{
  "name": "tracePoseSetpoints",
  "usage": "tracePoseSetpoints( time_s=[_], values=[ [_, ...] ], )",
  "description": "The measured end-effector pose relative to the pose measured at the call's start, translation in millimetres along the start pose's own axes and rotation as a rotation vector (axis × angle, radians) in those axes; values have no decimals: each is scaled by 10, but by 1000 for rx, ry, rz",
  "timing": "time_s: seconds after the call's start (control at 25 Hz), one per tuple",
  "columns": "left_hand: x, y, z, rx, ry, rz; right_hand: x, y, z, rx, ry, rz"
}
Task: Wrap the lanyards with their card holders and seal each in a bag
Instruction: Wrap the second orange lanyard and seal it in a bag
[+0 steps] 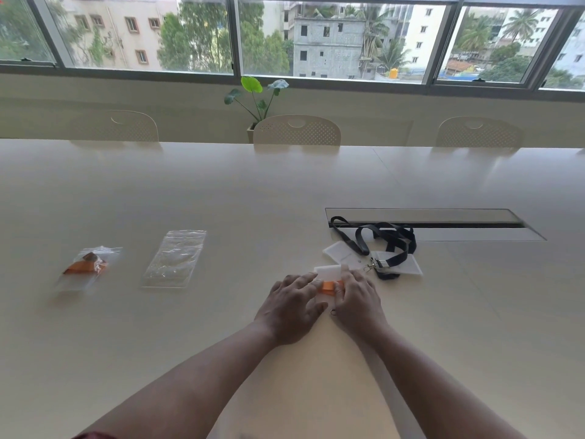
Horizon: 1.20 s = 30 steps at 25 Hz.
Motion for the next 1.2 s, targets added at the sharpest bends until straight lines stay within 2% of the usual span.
tracePoseSetpoints(
  time_s=[0.16, 0.36, 0.64, 0.8, 1.0, 1.2],
  values=[
    [-2, 2, 7, -10, 7, 18, 57, 37, -60, -70, -4, -135],
    [-8, 11, -6, -19, 26, 15, 61, 33, -65, -106, 30, -133],
    [-29, 17, -11, -26, 71, -14, 20, 83, -49, -85, -58, -161],
    [-41, 36, -21, -26, 120, -56, 6, 104, -36, -88, -44, -188],
    [-98, 136, -39, -9, 159, -163, -63, 207, 58, -132, 117, -238],
    [-237, 360, 160, -47, 116, -279, -66, 298, 387, -239, 212, -303]
  ],
)
Point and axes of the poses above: each hand's wrist, its own y-axis away from the middle knuckle, its own x-axis out of the palm, z = x × y, the point moved 2 cm from there along -y, towards the middle knuckle, and after that the axes turned 3 degrees about -y, right-handed, at the moved point
